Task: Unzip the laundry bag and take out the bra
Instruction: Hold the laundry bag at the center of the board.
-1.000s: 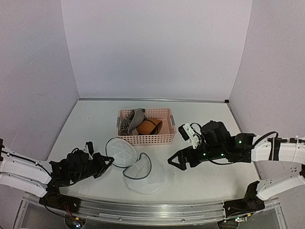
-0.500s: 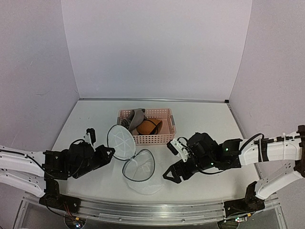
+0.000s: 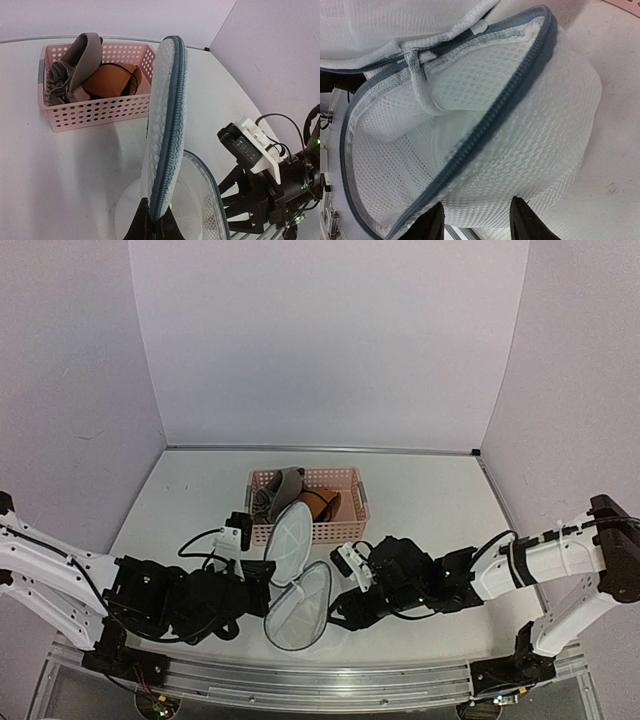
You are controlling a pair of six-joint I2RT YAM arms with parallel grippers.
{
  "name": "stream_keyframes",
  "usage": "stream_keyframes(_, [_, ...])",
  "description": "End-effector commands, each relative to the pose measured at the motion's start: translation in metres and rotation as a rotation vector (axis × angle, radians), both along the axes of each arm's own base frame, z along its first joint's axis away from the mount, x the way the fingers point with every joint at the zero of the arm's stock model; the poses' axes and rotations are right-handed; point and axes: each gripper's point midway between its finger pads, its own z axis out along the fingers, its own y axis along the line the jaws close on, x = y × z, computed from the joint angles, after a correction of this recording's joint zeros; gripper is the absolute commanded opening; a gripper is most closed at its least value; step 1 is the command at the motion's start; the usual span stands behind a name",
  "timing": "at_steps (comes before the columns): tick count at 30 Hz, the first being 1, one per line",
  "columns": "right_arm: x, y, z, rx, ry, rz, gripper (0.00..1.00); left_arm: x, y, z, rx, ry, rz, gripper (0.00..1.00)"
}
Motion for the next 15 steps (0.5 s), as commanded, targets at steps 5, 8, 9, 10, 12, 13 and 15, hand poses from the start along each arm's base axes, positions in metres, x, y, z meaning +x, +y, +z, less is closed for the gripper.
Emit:
stream_keyframes(5, [0.012,0.017,0.011,0.120,-0.012,-0.108,0.31,-0.022,-0.019,0.015,0.266,-0.196,-0.043,0.00])
stream_keyframes(8, [0.017,0.013,0.011,0.117,-0.025,-0.143,0.29,-0.029,-0.021,0.004,0.375,-0.230,-0.052,0.00])
stream_keyframes(9, [0.019,0.012,0.011,0.116,-0.028,-0.155,0.29,-0.030,-0.021,0.000,0.418,-0.243,-0.056,0.00])
stream_keyframes(10, [0.019,0.009,0.010,0.113,-0.030,-0.165,0.29,-0.032,-0.021,-0.003,0.450,-0.252,-0.060,0.00])
stream_keyframes(12, [0.021,0.005,0.011,0.112,-0.039,-0.179,0.29,-0.034,-0.023,-0.010,0.515,-0.271,-0.072,0.00])
stream_keyframes(13, [0.021,0.004,0.012,0.114,-0.044,-0.183,0.29,-0.034,-0.023,-0.012,0.537,-0.279,-0.073,0.00])
stream_keyframes(15, [0.022,0.000,0.015,0.122,-0.051,-0.191,0.29,-0.034,-0.022,-0.015,0.575,-0.296,-0.082,0.00])
